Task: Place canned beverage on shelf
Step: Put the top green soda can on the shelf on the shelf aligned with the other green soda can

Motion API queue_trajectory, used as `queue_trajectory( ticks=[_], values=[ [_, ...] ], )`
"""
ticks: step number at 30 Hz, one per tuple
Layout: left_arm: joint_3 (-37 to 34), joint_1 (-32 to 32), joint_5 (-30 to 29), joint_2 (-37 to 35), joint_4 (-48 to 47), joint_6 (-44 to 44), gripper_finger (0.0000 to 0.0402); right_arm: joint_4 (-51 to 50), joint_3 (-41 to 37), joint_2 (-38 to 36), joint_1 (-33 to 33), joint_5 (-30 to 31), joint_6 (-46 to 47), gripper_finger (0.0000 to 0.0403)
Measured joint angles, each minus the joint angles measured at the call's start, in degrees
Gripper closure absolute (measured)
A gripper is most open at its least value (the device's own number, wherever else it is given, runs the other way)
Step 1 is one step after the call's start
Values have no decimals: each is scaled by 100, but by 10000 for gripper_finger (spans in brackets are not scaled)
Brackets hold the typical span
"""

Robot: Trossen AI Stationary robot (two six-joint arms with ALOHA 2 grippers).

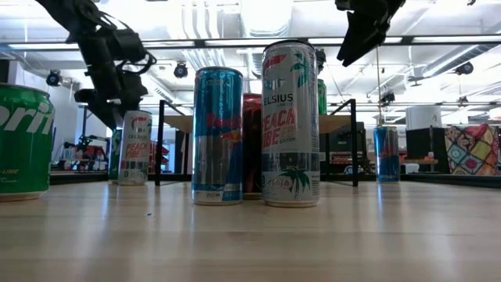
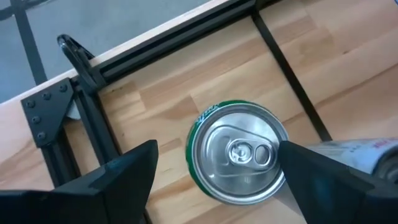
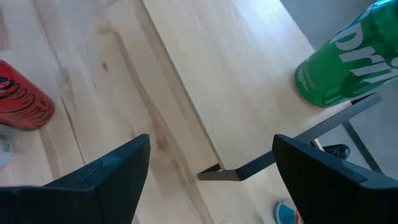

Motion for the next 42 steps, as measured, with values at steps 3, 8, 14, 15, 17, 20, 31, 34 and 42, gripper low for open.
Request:
queue_trajectory(
  ticks=[3,8,14,15,17,20,31,34,42],
  values=[
    [15,-1,20,98,38,-11,82,-1,0,0,0,0,0,77],
    [22,0,223,219,11,-18,82,-2,0,0,0,0,-2,77],
    [22,-2,370,333,-81,18,82,-4,0,0,0,2,-4,77],
    [22,-2,383,333,-87,36,82,-2,0,0,0,0,-4,77],
    [20,-2,380,318,-95,67,82,-3,0,0,0,0,-4,77],
    [27,2,301,257,-143,91,82,-4,0,0,0,1,-4,77],
    [205,7,254,-28,-350,318,82,-2,0,0,0,2,-11,77],
    [127,7,383,1,-259,325,81,6,0,0,-27,0,-46,77],
    [81,2,674,91,-69,330,81,35,0,0,-108,-24,-48,77]
  ],
)
